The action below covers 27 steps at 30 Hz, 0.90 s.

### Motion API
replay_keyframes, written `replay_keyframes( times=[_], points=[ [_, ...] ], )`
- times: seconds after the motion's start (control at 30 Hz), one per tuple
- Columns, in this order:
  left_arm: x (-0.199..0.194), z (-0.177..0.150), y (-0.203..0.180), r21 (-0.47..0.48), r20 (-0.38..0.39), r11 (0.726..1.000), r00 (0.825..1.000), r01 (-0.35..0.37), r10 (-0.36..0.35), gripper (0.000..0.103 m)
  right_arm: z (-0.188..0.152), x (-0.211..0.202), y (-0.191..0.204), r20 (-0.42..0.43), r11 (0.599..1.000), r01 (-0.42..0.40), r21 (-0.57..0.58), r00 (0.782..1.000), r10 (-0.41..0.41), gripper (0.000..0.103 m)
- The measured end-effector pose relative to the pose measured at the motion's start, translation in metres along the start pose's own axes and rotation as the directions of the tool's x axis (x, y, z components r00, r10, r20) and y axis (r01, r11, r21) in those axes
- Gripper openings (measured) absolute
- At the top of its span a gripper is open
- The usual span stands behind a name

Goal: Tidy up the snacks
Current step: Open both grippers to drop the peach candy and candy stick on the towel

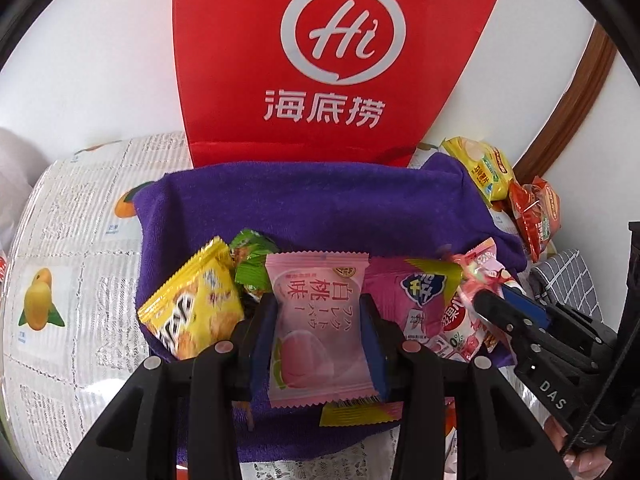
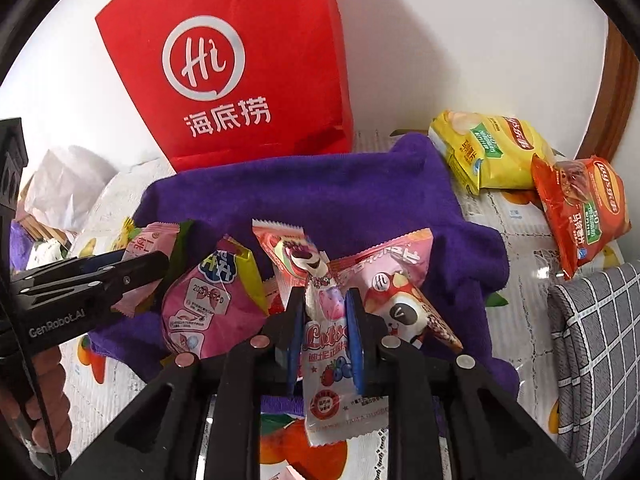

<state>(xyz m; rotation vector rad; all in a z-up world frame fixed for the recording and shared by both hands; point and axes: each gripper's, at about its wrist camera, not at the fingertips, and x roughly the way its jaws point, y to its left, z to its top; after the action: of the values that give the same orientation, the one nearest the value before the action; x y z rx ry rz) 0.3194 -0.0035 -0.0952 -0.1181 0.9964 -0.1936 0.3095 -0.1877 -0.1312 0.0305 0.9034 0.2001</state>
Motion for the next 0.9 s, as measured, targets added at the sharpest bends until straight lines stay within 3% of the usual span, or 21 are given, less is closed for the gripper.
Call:
replay_keyframes(
  times=[0.2,0.33,0.43,0.9],
  points=[
    [0.000,-0.001,0.000,0.004,-0.015,1.000,1.000,-0.001,0.001,0.042,0.000,-0.004,0.002,0.008,1.000,-0.002,-0.014,1.000,0.002,0.037],
    [-0.009,-0.002,-0.002,0.000,-0.008,1.000,1.000,0.003,-0.003,0.061,-0.001,-0.021,0.002,0.031,1.000,-0.025,-0.012,0.999,0.026,0.039],
    [-0.019,-0.003,-0.002,-0.008,0.006,1.000,1.000,-0.014,0.014,0.062,-0.003,-0.038,0.001,0.054,0.999,-0.030,-0.016,0.998,0.031,0.044],
    [-0.086,-0.042,-0.007,-0.014,0.048,0.998,0.997,-0.059,0.060,0.062,-0.059,-0.114,-0.010,0.100,1.000,-0.004,0.020,0.995,0.002,0.044]
  ],
)
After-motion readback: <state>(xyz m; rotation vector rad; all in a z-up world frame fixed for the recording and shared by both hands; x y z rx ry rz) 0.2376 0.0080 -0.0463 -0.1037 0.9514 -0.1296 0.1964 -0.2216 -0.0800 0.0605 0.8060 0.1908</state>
